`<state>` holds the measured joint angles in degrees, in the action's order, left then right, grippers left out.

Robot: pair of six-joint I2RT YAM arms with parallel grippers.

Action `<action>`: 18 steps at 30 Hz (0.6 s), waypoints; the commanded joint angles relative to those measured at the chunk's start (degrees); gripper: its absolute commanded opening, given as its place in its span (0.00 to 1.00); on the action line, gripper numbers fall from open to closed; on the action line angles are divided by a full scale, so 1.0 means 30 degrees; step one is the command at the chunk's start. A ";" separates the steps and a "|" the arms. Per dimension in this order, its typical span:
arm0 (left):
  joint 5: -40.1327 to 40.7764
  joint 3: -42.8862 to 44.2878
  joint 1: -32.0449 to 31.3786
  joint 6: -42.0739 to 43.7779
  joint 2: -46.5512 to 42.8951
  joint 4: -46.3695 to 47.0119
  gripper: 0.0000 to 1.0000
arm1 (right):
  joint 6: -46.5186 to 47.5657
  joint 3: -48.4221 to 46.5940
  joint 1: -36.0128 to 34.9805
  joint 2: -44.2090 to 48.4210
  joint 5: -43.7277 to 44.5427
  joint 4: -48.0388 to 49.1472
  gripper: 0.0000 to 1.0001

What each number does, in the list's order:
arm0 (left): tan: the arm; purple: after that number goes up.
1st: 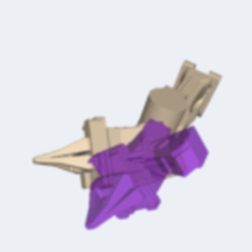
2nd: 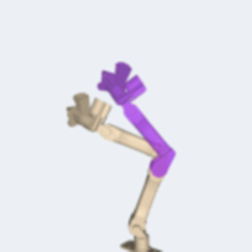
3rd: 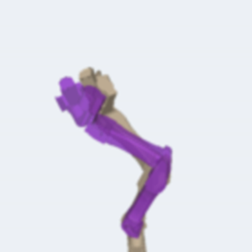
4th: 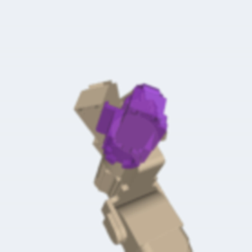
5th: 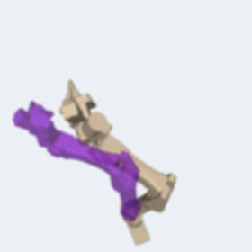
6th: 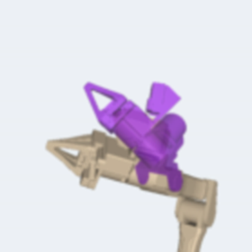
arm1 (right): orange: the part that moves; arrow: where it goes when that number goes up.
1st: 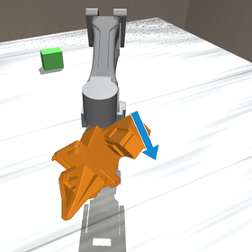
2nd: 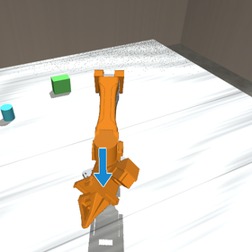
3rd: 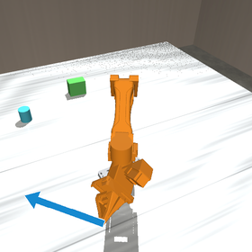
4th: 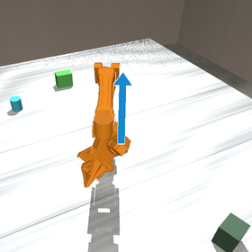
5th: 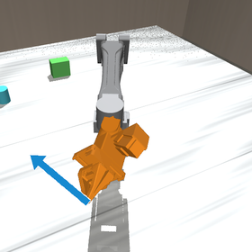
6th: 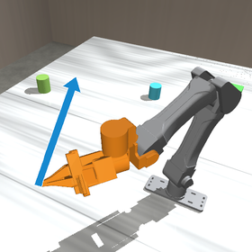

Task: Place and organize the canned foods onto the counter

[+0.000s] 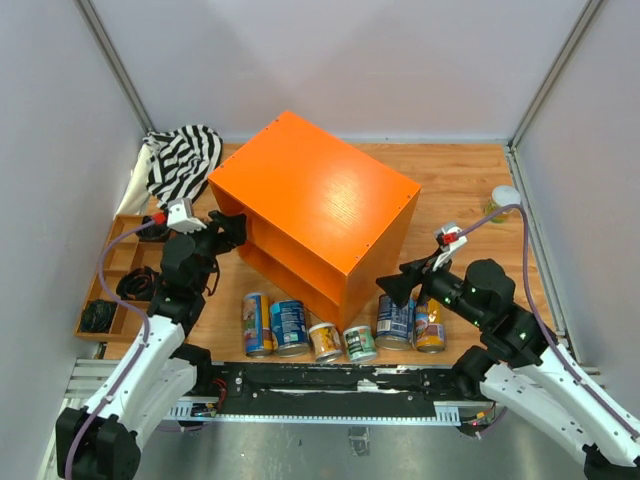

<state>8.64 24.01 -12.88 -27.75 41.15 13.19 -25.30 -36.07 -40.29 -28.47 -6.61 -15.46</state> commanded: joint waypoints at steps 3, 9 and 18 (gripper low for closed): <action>-0.0241 0.0026 -0.0215 0.0960 0.0447 0.1632 0.75 | 0.0475 -0.1128 -0.3428 0.0407 0.2246 -0.1288 0.71; -0.0336 -0.0027 -0.0266 0.1319 0.0846 0.1904 0.72 | 0.1143 -0.1858 -0.7825 -0.0455 0.5144 -0.1433 0.70; -0.0353 -0.0047 -0.0330 0.1601 0.1023 0.1961 0.69 | 0.3020 -0.4349 -1.6797 -0.4505 1.5650 -0.0956 0.71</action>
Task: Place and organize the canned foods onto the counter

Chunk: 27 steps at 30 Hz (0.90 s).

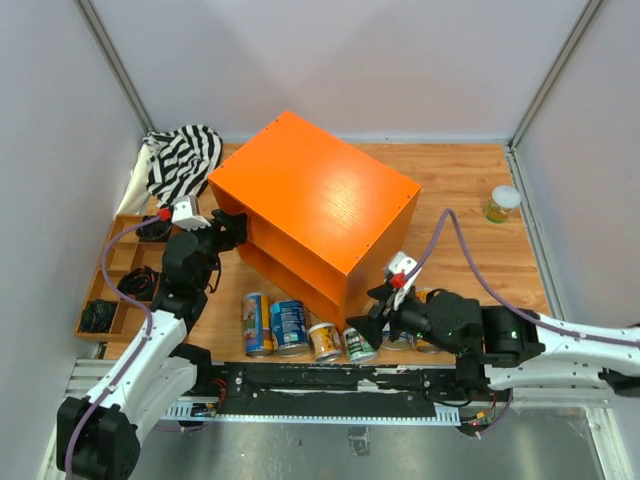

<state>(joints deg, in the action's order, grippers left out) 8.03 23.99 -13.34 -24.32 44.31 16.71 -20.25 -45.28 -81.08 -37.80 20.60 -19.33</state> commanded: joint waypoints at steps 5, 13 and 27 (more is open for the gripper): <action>-0.0047 -0.0194 -0.0181 0.0444 -0.0260 0.0810 0.69 | 0.1640 -0.2822 -0.6367 -0.5058 1.2608 0.0404 0.75; -0.0143 -0.0179 -0.0181 0.0424 -0.0447 0.0857 0.69 | 0.1328 -0.3396 -0.7040 -0.6793 1.7654 0.1093 0.75; 0.0077 -0.0292 -0.0206 0.0413 0.0047 0.1574 0.63 | 0.3967 -0.0671 -0.3243 -0.5053 1.3828 0.6081 0.62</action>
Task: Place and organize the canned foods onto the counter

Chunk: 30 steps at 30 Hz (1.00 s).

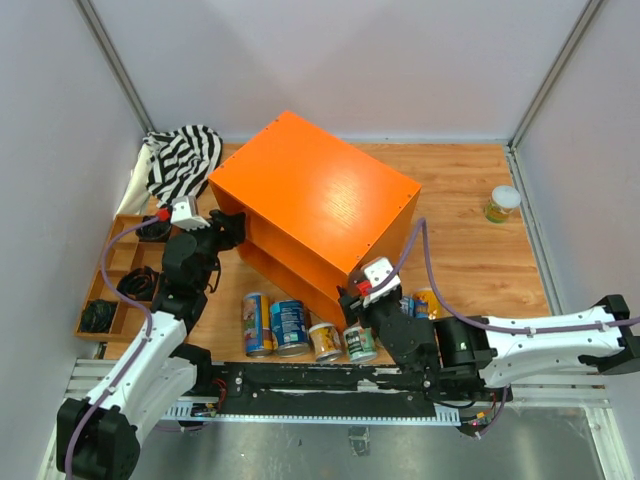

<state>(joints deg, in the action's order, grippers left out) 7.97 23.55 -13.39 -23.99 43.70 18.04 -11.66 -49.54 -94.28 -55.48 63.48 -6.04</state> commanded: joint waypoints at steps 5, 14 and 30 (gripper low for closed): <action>0.0082 0.0271 -0.0175 0.0330 0.1809 0.2231 0.51 | 0.1163 0.1078 0.2901 0.1172 -0.2183 0.1957 0.53; -0.0617 0.1567 -0.0173 0.0754 0.4936 0.4162 0.45 | 0.1153 0.1278 0.6390 0.1210 -0.5107 0.2411 0.44; -0.2731 0.6212 -0.0232 0.1264 1.1460 0.5964 0.42 | 0.0419 0.0309 1.4758 -0.1382 -1.1533 0.3632 0.40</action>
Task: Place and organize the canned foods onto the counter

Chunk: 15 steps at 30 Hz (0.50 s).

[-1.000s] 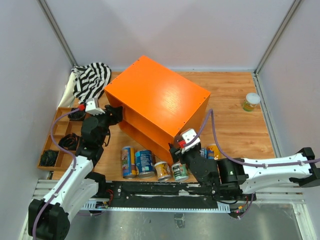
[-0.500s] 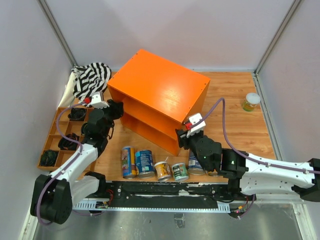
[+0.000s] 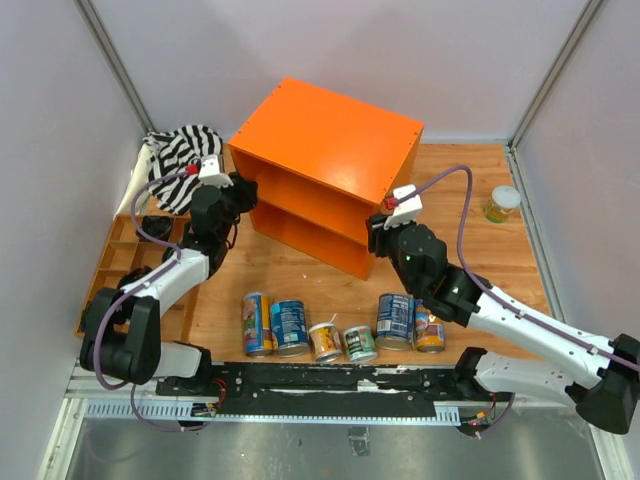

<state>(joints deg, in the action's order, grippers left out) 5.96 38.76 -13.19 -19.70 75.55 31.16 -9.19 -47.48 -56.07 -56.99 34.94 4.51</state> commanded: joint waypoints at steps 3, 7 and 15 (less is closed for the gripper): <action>-0.2249 0.1260 -0.0518 -0.0346 0.1248 0.1965 0.41 | -0.0678 -0.0540 0.3615 -0.1217 -0.2904 0.0205 0.40; -0.2250 0.0975 -0.1162 -0.0244 0.1223 0.2387 0.39 | -0.1079 -0.0606 0.5500 -0.1631 -0.4634 0.0424 0.40; -0.1988 0.1216 -0.2243 0.0107 0.1373 0.2537 0.38 | -0.1455 -0.1634 0.8068 -0.3115 -0.6364 0.0662 0.41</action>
<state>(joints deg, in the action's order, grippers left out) 3.90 40.82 -16.93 -19.35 79.15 33.85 -11.84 -49.17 -34.81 -64.05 20.49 6.07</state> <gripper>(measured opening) 0.392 0.410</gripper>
